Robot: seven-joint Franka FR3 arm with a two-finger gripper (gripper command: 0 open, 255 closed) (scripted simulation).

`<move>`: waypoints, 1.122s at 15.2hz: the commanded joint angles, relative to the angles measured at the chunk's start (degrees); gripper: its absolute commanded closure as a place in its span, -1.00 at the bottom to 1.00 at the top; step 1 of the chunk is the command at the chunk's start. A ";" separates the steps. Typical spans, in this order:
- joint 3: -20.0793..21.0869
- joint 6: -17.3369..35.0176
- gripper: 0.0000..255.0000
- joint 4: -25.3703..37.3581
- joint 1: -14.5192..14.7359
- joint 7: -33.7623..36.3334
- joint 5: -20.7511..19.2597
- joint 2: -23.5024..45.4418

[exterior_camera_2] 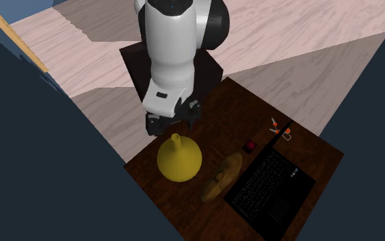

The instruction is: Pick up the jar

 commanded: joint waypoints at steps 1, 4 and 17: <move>0.04 1.32 -1.00 -0.65 -0.07 -0.04 0.14 0.65; 0.08 3.47 -1.00 -2.39 -0.07 0.04 0.20 1.07; 0.10 4.58 1.00 -3.24 -0.08 0.07 0.24 1.34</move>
